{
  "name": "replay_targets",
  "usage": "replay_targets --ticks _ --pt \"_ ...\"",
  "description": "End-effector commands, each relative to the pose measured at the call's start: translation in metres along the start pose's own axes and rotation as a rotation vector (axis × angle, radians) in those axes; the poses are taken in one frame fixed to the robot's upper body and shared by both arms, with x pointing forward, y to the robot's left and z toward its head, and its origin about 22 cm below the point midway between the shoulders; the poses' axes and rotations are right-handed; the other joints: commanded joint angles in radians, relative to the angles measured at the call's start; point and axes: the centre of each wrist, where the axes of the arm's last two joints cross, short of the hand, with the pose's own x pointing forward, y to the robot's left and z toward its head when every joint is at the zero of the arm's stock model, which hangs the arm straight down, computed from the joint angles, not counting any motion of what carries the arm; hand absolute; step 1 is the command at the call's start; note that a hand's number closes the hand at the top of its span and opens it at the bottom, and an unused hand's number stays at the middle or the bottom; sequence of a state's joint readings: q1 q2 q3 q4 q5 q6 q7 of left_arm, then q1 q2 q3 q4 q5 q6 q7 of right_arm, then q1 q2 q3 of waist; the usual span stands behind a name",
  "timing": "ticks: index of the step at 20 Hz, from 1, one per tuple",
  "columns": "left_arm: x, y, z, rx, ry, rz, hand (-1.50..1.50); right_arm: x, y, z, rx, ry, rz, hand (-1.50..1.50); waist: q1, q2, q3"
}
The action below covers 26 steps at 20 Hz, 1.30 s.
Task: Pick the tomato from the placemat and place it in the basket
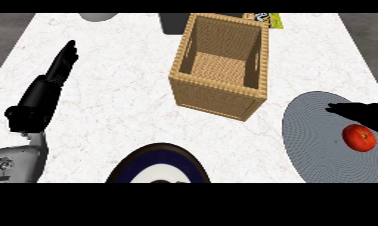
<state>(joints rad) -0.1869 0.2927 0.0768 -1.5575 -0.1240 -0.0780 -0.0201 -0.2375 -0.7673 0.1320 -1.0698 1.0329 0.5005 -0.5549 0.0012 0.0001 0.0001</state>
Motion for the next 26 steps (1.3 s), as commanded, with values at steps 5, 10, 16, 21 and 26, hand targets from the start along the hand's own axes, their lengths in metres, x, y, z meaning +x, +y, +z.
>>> replay_targets --ticks 5,10,16,21,26 --pt "-0.002 -0.003 0.003 0.000 0.011 -0.008 0.00 -0.010 0.011 -0.008 0.026 0.029 -0.001 -1.50 0.002 0.000 0.000" --pt "0.005 0.015 0.001 -0.014 0.006 0.000 0.00 -0.014 0.021 -0.029 0.036 0.043 0.012 -1.50 0.006 0.001 0.000" --pt "0.006 0.005 -0.013 -0.009 -0.006 -0.007 0.00 -0.018 0.039 -0.039 0.013 -0.011 -0.064 1.50 0.003 0.002 0.000" --pt "0.011 0.019 -0.010 -0.002 -0.001 -0.010 0.00 -0.023 0.037 -0.029 -0.001 -0.036 0.027 1.50 0.001 0.001 0.000" --pt "-0.003 -0.011 0.005 0.006 -0.015 -0.005 0.00 -0.002 0.025 -0.047 -0.107 -0.064 0.052 1.50 0.000 0.000 0.000"
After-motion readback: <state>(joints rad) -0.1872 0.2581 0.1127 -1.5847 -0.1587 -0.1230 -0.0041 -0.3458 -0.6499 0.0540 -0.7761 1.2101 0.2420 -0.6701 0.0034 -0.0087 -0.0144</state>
